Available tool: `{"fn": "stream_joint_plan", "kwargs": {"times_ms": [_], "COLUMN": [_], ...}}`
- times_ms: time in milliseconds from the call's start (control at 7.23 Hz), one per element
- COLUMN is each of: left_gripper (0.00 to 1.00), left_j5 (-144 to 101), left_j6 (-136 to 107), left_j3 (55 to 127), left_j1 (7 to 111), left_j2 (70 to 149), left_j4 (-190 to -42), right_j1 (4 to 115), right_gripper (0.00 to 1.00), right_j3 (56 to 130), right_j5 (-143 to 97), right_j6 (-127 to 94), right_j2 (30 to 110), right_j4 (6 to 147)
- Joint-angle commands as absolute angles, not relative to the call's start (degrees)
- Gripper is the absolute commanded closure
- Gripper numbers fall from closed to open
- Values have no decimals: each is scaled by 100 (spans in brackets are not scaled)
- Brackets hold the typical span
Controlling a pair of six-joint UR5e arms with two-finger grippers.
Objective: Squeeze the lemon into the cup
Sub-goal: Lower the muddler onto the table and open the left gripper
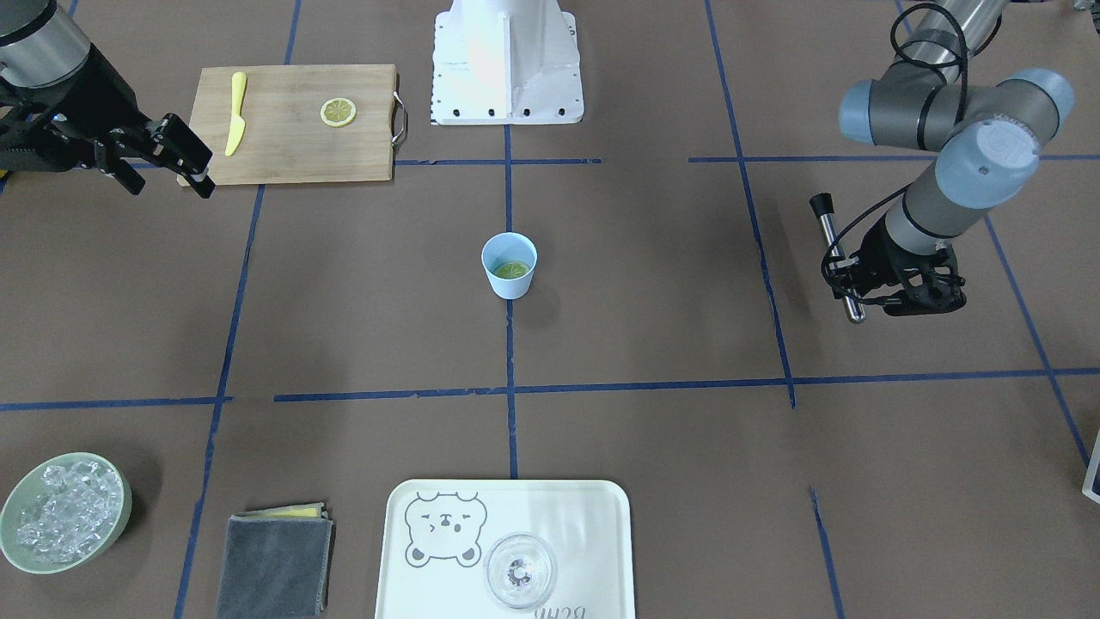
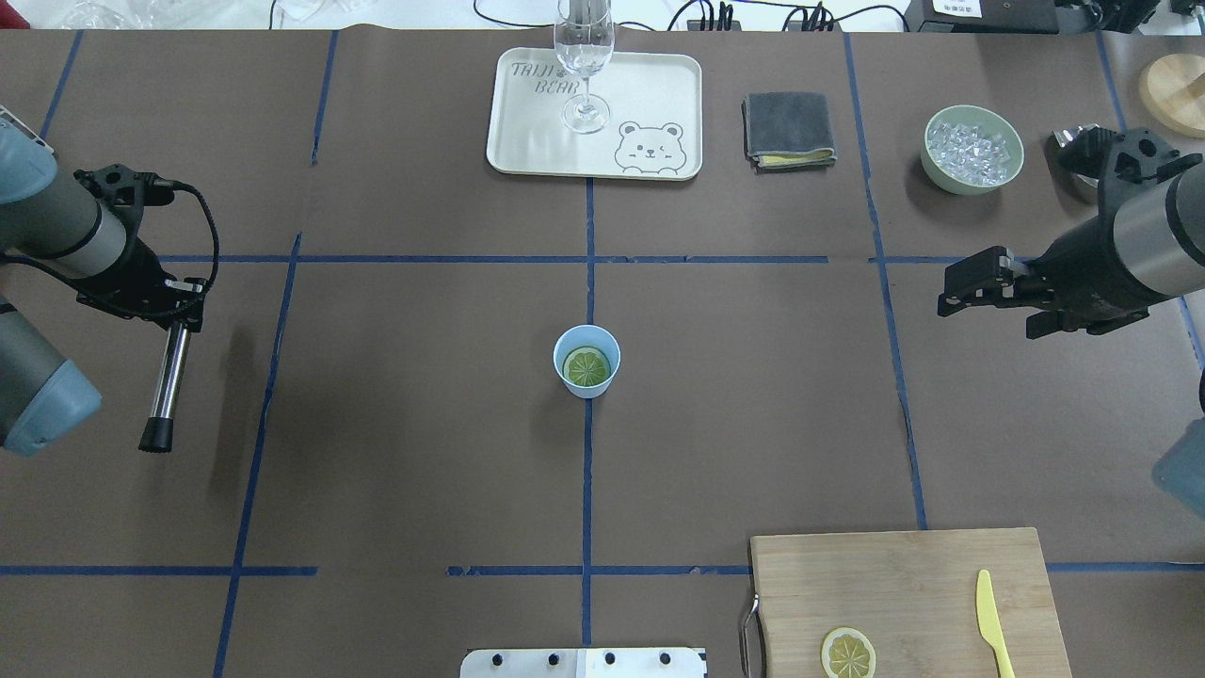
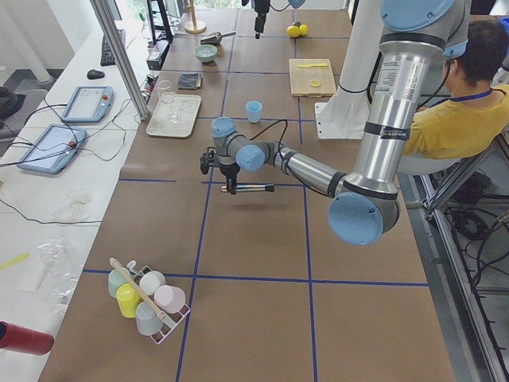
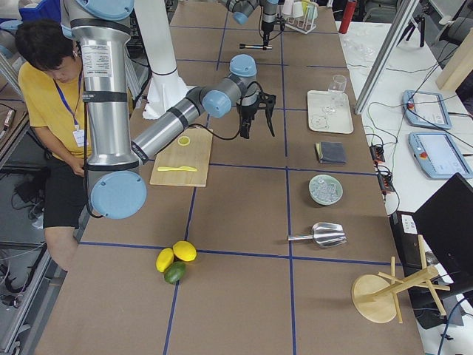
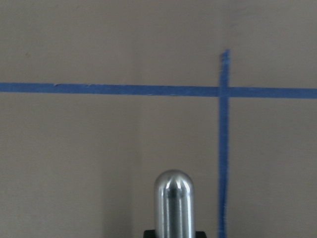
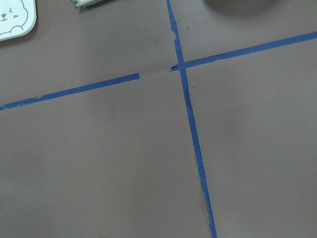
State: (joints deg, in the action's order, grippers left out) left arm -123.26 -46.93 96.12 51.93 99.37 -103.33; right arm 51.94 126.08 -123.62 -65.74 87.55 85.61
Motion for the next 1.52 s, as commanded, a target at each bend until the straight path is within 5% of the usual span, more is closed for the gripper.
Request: {"fn": "stream_joint_plan", "kwargs": {"times_ms": [0,1382], "left_gripper": [100,100], "left_j5": [-12313,-12103], "left_j6": [-4667,-4658], "left_j3": [9554,9229], "left_j1": [5194,5133], "left_j2": [9791,9738], "left_j4": [-10503,-10854], "right_j1": [5194,5150], "right_gripper": [0,0], "right_j3": [12604,12595], "right_j5": [-12366,-12375], "right_j6": [-6574,-6574], "right_j2": [8754,8754], "right_j4": [8552,8543]}}
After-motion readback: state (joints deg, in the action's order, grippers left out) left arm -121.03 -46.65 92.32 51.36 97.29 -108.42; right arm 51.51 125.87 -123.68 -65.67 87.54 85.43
